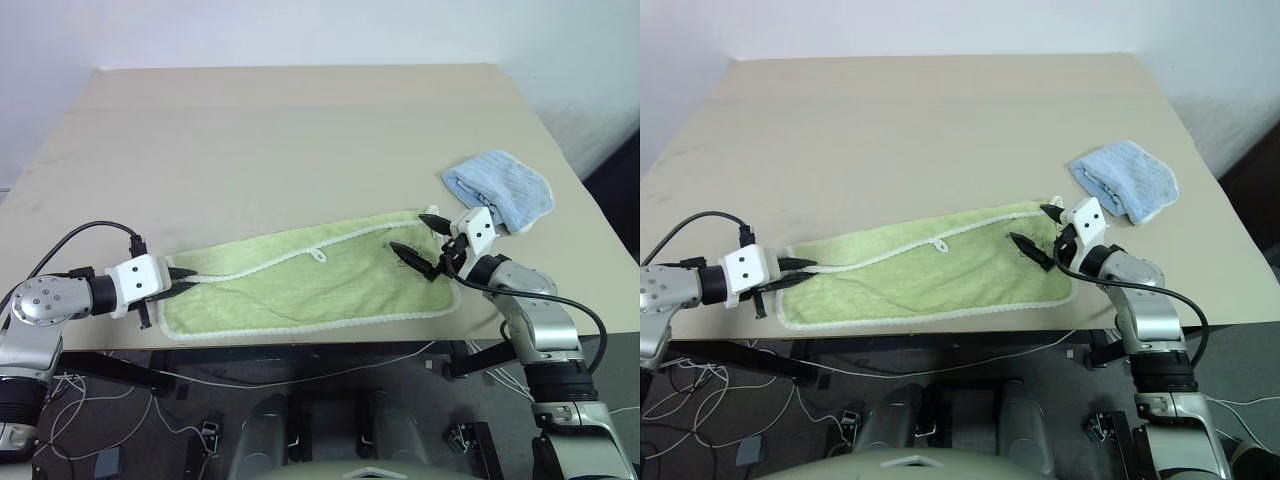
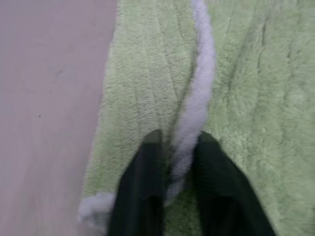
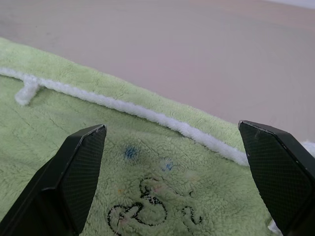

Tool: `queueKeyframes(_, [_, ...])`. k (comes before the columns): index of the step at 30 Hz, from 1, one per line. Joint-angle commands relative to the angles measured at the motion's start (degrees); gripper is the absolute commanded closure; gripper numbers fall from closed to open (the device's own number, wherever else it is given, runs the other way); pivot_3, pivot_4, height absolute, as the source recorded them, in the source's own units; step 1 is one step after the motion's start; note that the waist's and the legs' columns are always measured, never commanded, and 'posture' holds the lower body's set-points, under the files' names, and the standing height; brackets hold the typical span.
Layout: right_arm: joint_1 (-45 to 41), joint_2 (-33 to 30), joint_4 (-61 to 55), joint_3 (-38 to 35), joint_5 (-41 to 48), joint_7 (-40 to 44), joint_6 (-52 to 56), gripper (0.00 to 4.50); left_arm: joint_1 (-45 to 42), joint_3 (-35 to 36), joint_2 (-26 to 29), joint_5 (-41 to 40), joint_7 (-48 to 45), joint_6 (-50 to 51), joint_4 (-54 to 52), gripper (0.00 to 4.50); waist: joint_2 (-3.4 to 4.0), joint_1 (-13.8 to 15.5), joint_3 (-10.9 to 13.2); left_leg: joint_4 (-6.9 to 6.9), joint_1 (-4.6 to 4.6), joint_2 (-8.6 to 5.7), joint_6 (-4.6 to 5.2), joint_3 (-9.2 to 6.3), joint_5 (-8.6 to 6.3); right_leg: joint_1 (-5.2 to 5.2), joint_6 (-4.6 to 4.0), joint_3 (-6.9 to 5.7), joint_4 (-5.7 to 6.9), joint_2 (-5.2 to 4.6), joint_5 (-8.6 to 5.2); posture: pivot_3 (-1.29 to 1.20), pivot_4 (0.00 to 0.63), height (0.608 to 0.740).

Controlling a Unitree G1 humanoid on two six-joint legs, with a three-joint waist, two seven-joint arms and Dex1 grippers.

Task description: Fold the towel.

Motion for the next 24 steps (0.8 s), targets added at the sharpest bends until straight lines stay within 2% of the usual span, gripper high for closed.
queueKeyframes(1, [-1.34, -1.09, -1.53, -0.97, -0.01, 0.17, -0.66, 0.0, 0.84, 2.77, 0.08, -4.46, -0.85, 2.71, -2.79, 4.44, 0.0, 0.0, 0.0, 0.0, 0.0, 0.0, 0.0, 0.0, 0.0, 0.0, 0.0, 0.0, 0.0, 0.0, 0.0, 0.0, 0.15, 0.74])
queueKeyframes(5, [-4.14, -2.67, 2.16, -0.09, -5.12, -1.84, -5.04, 0.0, 1.13, 5.37, -0.08, -8.25, 0.52, 8.78, -3.68, 4.44, 0.0, 0.0, 0.0, 0.01, 0.0, 0.0, 0.0, 0.0, 0.0, 0.0, 0.01, 0.0, 0.01, 0.02, 0.0, 0.0, 0.15, 0.74])
queueKeyframes(11, [-9.62, -8.39, 12.35, 5.8, -19.55, -4.74, -18.99, 0.0, 1.42, 8.35, -0.9, -11.13, 1.93, 12.88, -6.11, 4.44, 0.0, -0.17, 0.01, 0.04, 0.01, -0.01, -0.2, 0.01, 0.12, 0.02, 0.04, 0.0, 0.02, 0.04, -0.03, 0.0, 0.15, 0.74])
queueKeyframes(15, [-14.43, -12.38, 22.32, 11.42, -31.01, -10.3, -30.34, 0.0, 2.67, 8.18, -2.18, -10.86, 3.11, 13.92, -8.12, 4.44, 0.01, -0.23, 0.01, 0.04, 0.02, -0.02, -0.27, 0.05, 0.17, 0.02, 0.06, 0.01, 0.03, 0.04, -0.04, 0.0, 0.15, 0.74])
queueKeyframes(24, [-24.02, -14.07, 37.5, 20.26, -48.03, -25.83, -43.27, 0.0, 4.2, 7.61, -4.44, -10.13, 5.26, 15.24, -10.91, 4.44, 0.0, -0.41, 0.01, 0.05, 0.05, 0.0, -0.38, 0.08, 0.23, 0.04, 0.07, 0.03, 0.05, 0.07, -0.05, 0.0, 0.15, 0.74])
